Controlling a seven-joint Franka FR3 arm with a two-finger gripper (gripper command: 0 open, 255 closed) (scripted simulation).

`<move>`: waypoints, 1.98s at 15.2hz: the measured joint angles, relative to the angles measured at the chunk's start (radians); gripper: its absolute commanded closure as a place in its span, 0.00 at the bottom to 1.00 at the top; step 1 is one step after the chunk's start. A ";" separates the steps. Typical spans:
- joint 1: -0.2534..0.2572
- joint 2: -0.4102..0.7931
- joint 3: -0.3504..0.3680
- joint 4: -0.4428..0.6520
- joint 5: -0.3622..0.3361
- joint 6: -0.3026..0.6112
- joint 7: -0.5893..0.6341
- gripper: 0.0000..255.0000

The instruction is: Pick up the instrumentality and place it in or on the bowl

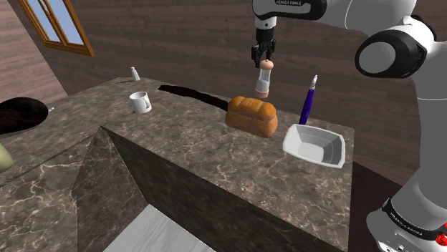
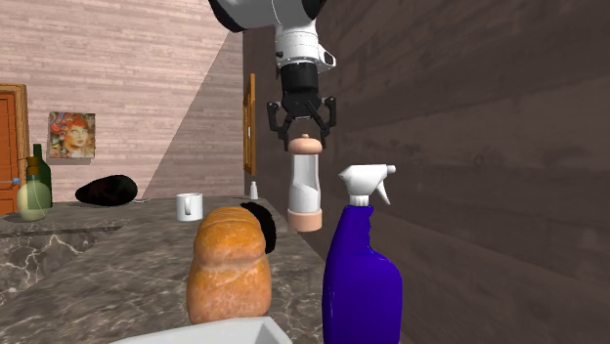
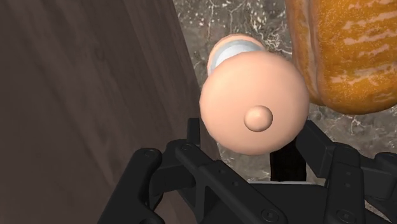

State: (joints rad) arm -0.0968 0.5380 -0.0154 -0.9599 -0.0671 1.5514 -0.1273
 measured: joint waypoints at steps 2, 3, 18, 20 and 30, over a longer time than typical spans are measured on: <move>0.001 0.027 0.000 0.070 0.000 -0.044 -0.002 1.00; 0.002 0.037 0.000 0.097 0.000 -0.061 -0.002 1.00; 0.035 -0.651 0.022 -0.748 -0.010 0.092 0.062 1.00; 0.038 -0.729 0.026 -0.826 -0.009 0.091 0.068 1.00; 0.065 -1.090 0.066 -1.082 0.013 -0.016 0.122 1.00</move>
State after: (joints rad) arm -0.0316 -0.5515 0.0506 -2.0421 -0.0542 1.5351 -0.0057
